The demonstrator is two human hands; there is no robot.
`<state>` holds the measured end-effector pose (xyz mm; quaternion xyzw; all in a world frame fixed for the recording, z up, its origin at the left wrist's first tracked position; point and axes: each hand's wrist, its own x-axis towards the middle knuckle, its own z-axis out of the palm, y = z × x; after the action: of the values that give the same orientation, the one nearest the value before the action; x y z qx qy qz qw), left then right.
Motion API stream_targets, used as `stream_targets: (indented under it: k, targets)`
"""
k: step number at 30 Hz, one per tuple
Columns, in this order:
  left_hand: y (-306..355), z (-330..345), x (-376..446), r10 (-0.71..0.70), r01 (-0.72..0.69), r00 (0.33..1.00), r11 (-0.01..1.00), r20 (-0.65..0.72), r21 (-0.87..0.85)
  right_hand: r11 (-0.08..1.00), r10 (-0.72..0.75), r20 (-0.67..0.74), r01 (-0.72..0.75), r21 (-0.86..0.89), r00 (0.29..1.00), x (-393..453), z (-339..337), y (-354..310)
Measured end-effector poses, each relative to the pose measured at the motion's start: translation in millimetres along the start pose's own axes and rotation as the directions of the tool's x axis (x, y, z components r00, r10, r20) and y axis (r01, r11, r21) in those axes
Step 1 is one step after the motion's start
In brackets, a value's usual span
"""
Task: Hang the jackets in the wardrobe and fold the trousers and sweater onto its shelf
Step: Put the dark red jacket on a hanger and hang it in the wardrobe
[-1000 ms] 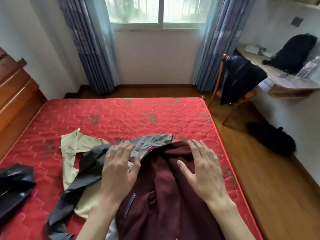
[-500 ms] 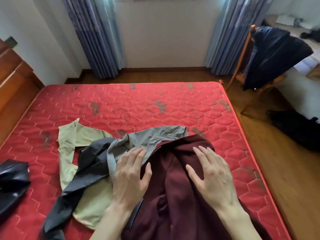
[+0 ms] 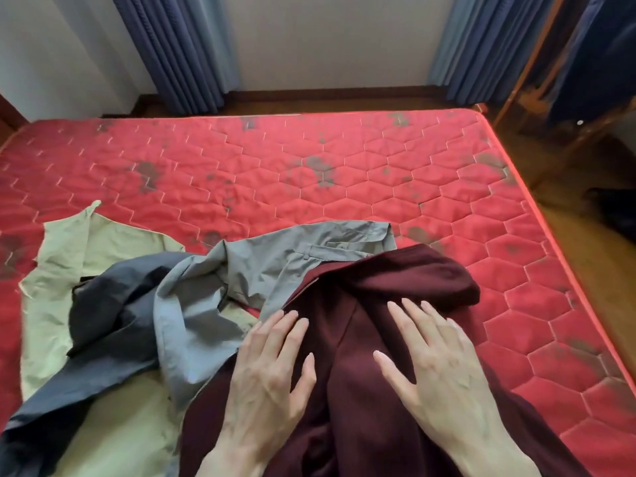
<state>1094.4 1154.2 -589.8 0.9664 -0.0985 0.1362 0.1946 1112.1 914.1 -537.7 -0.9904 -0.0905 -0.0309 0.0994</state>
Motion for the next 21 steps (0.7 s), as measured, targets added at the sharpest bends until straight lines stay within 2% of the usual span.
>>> stream_targets:
  k: [7, 10, 14, 17, 21]
  targets:
    - [-16.0, 81.1, 5.8, 0.052, -0.057, 0.993, 0.998, 0.108, 0.038, 0.999, 0.008, 0.064, -0.005, -0.053, 0.998, 19.0, 75.9, 18.0]
    - [-21.3, 98.0, 24.7, -0.018, -0.002, 0.987, 0.993, 0.160, 0.120, 0.999, 0.018, 0.099, -0.013, -0.052, 0.995, 21.1, 93.5, 21.9]
    - [-29.7, 110.3, 54.1, -0.197, 0.140, 0.951, 0.961, 0.237, 0.239, 0.999, -0.009, 0.119, 0.014, -0.043, 0.993, 15.1, 108.1, 23.9]
    - [-34.8, 119.5, 67.0, -0.295, 0.232, 0.905, 0.946, 0.307, 0.227, 0.998, -0.029, 0.111, 0.034, -0.045, 0.993, 7.7, 112.8, 24.1]
    - [-29.4, 126.8, 69.7, -0.345, 0.319, 0.870, 0.939, 0.352, 0.131, 0.999, -0.025, 0.115, 0.027, -0.021, 0.993, -1.5, 111.4, 19.6]
